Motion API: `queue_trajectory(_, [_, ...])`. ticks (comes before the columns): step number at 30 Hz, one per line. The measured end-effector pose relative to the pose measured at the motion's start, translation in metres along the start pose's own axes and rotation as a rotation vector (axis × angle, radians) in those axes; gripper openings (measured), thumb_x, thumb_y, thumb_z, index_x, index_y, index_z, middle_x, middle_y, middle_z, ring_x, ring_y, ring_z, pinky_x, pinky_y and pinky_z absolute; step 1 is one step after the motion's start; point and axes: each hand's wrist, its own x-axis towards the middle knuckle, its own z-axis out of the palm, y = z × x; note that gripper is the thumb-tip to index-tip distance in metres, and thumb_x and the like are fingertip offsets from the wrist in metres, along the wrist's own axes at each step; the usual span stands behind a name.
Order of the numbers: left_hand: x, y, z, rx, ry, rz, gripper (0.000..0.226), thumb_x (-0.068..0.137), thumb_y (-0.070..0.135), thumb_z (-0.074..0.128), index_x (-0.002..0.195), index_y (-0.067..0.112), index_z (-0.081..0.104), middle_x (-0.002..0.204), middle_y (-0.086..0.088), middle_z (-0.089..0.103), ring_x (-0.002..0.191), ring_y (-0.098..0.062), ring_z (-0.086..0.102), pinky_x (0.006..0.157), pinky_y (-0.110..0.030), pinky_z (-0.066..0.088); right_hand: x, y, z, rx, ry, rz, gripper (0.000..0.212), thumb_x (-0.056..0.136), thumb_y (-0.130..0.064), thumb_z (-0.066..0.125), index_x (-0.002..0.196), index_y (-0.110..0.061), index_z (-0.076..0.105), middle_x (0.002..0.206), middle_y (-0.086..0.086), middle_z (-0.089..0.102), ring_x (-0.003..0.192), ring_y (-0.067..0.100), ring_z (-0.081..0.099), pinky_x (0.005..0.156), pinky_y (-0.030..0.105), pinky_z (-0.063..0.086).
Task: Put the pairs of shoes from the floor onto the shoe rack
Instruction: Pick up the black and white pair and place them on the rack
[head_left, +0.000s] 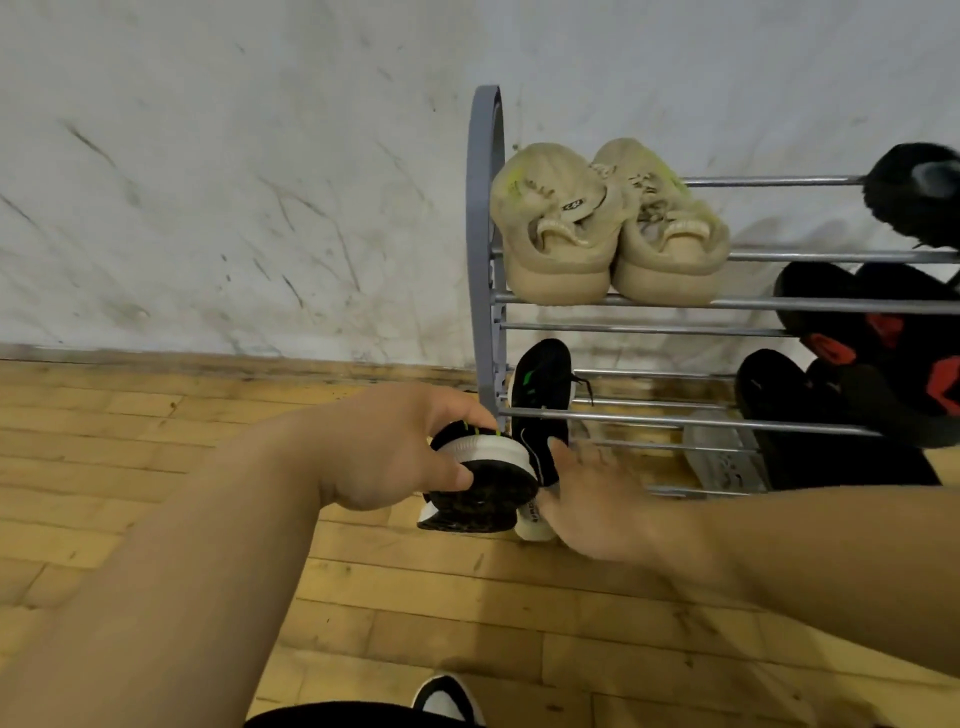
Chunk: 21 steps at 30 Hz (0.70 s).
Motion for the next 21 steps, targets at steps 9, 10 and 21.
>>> queue_trajectory(9, [-0.029,0.068,0.024,-0.021,-0.074,0.222,0.044,0.095,0.021,0.074,0.129,0.048,0.062,0.118,0.023,0.069,0.102,-0.006,0.071,0.099,-0.038,0.054,-0.160,0.042,-0.110,0.706,-0.345,0.072,0.061,0.103,-0.060,0.042,0.157,-0.056,0.013,0.144,0.016,0.057,0.104,0.025,0.074,0.102,0.048,0.054])
queue_trajectory(10, [-0.032,0.079,0.029,-0.041,-0.088,0.256,0.044,0.096,0.020,0.073,0.130,0.047,0.062,0.120,0.022,0.068,0.102,-0.011,0.072,0.097,-0.038,0.055,-0.172,0.050,-0.113,0.762,-0.335,0.063,0.060,0.103,-0.060,0.042,0.156,-0.058,0.013,0.142,0.017,0.058,0.104,0.026,0.075,0.101,0.048,0.055])
queue_trajectory(21, [-0.050,0.176,0.101,0.052,0.077,0.499,0.046,0.099,0.021,0.068,0.129,0.054,0.058,0.120,0.027,0.058,0.106,-0.001,0.063,0.090,-0.027,0.051,-0.232,0.106,-0.118,1.046,-0.177,0.288,0.055,0.103,-0.062,0.038,0.138,-0.024,0.054,0.114,0.016,0.066,0.089,0.027,0.078,0.071,0.034,0.057])
